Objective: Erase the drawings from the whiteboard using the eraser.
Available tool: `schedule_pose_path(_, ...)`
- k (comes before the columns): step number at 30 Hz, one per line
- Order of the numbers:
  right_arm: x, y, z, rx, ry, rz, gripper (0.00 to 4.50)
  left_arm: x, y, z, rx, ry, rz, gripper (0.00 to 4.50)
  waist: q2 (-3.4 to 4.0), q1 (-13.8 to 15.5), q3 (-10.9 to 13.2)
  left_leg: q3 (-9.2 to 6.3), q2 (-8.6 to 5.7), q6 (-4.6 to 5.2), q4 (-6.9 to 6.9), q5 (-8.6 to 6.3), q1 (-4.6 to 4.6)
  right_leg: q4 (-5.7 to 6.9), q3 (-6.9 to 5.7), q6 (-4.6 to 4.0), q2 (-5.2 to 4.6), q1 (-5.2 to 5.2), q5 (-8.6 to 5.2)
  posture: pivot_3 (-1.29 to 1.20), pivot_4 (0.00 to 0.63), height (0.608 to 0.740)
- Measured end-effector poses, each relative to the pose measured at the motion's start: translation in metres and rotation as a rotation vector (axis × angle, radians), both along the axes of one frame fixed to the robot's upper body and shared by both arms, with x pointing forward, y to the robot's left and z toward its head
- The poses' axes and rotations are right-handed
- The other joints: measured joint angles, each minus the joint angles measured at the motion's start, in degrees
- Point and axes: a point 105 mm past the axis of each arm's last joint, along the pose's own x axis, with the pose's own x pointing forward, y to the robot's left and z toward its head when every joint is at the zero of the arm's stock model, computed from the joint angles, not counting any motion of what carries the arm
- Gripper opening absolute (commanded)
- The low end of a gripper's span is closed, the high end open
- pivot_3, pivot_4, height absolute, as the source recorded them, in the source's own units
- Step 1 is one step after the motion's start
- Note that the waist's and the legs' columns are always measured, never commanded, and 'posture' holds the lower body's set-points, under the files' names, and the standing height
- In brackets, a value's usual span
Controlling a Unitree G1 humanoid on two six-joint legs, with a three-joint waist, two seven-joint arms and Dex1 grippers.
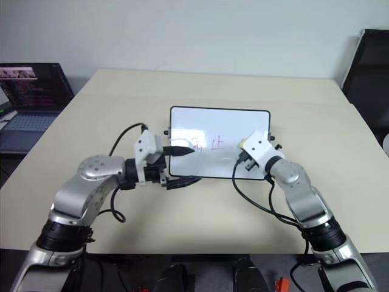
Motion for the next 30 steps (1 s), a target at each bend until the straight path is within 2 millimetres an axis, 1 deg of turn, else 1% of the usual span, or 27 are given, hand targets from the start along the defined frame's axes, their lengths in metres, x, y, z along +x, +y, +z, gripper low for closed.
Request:
schedule_pose_path(2, 0.001, -0.003, 0.001, -0.004, -0.001, -0.010, 1.00, -0.003, 0.005, -0.006, 0.014, 0.025, 0.004, 4.50, 0.00, 0.06, 0.00, 0.00, 0.00, 0.00, 0.00, 0.00, 0.00, -0.01, 0.00, 0.00, 0.00, 0.00, 0.00, 0.00, 0.150, 0.740)
schedule_pose_path(4, 0.000, -0.004, 0.000, -0.007, 0.019, -0.005, 1.00, -0.003, 0.007, -0.007, 0.015, 0.029, 0.009, 4.50, -0.02, 0.17, -0.01, 0.00, 0.00, 0.00, 0.00, 0.00, 0.00, -0.02, 0.00, 0.00, 0.00, 0.01, 0.00, 0.00, 0.150, 0.740)
schedule_pose_path(10, -0.024, 0.003, -0.026, -0.073, 0.165, 0.120, 1.00, -0.003, 0.008, -0.005, 0.007, 0.027, 0.011, 4.50, -0.06, 0.19, -0.04, 0.00, 0.01, 0.00, 0.00, 0.00, 0.01, -0.02, 0.00, -0.01, 0.00, 0.02, -0.01, 0.00, 0.150, 0.740)
schedule_pose_path(12, -0.028, 0.006, -0.031, -0.080, 0.190, 0.141, 0.99, -0.003, 0.008, -0.005, 0.006, 0.026, 0.010, 4.50, -0.06, 0.08, -0.04, 0.01, 0.00, 0.00, 0.00, 0.00, 0.02, -0.02, 0.01, -0.03, 0.00, 0.01, 0.00, 0.00, 0.150, 0.740)
schedule_pose_path(14, -0.025, 0.007, -0.030, -0.067, 0.172, 0.122, 0.99, -0.003, 0.008, -0.005, 0.005, 0.027, 0.009, 4.50, -0.06, -0.04, -0.03, 0.01, 0.01, 0.01, 0.00, 0.01, 0.04, -0.01, 0.01, -0.07, 0.00, 0.00, 0.03, 0.00, 0.150, 0.740)
schedule_pose_path(16, -0.017, 0.006, -0.022, -0.058, 0.115, 0.075, 0.99, -0.004, 0.008, -0.005, 0.004, 0.028, 0.006, 4.50, -0.06, -0.05, -0.03, 0.01, 0.00, 0.03, 0.01, 0.03, 0.05, -0.02, 0.02, -0.10, 0.00, -0.01, 0.09, 0.00, 0.150, 0.740)
schedule_pose_path(19, -0.004, -0.008, -0.006, -0.051, 0.036, -0.019, 0.99, -0.004, 0.007, -0.005, 0.001, 0.031, -0.002, 4.50, -0.07, 0.04, -0.03, 0.01, -0.02, 0.10, 0.02, 0.09, 0.04, -0.04, 0.03, -0.11, -0.01, -0.01, 0.10, 0.00, 0.150, 0.740)
schedule_pose_path(21, -0.004, -0.014, -0.004, -0.061, 0.036, -0.033, 0.99, -0.005, 0.007, -0.005, 0.000, 0.034, -0.002, 4.50, -0.09, 0.26, -0.04, 0.01, -0.02, 0.10, 0.01, 0.09, 0.04, -0.05, 0.01, -0.11, -0.01, 0.01, 0.10, 0.00, 0.150, 0.740)
schedule_pose_path(24, -0.011, -0.016, -0.011, -0.084, 0.076, -0.009, 0.99, -0.005, 0.007, -0.005, -0.002, 0.034, -0.003, 4.50, -0.09, 0.28, -0.04, 0.01, -0.01, 0.10, -0.02, 0.09, 0.04, -0.11, 0.01, -0.10, -0.01, 0.02, 0.09, 0.00, 0.150, 0.740)
schedule_pose_path(28, -0.030, -0.020, -0.031, -0.133, 0.180, 0.042, 0.99, -0.005, 0.007, -0.005, -0.003, 0.036, -0.003, 4.50, -0.10, 0.23, -0.05, 0.01, -0.01, 0.10, -0.03, 0.08, 0.03, -0.12, 0.02, -0.09, -0.01, 0.02, 0.08, 0.00, 0.150, 0.740)
schedule_pose_path(30, -0.034, -0.019, -0.035, -0.136, 0.201, 0.058, 0.99, -0.005, 0.007, -0.005, -0.004, 0.038, -0.003, 4.50, -0.11, 0.19, -0.04, 0.02, -0.01, 0.10, 0.01, 0.09, 0.04, -0.10, 0.03, -0.10, -0.01, 0.01, 0.09, 0.00, 0.150, 0.740)
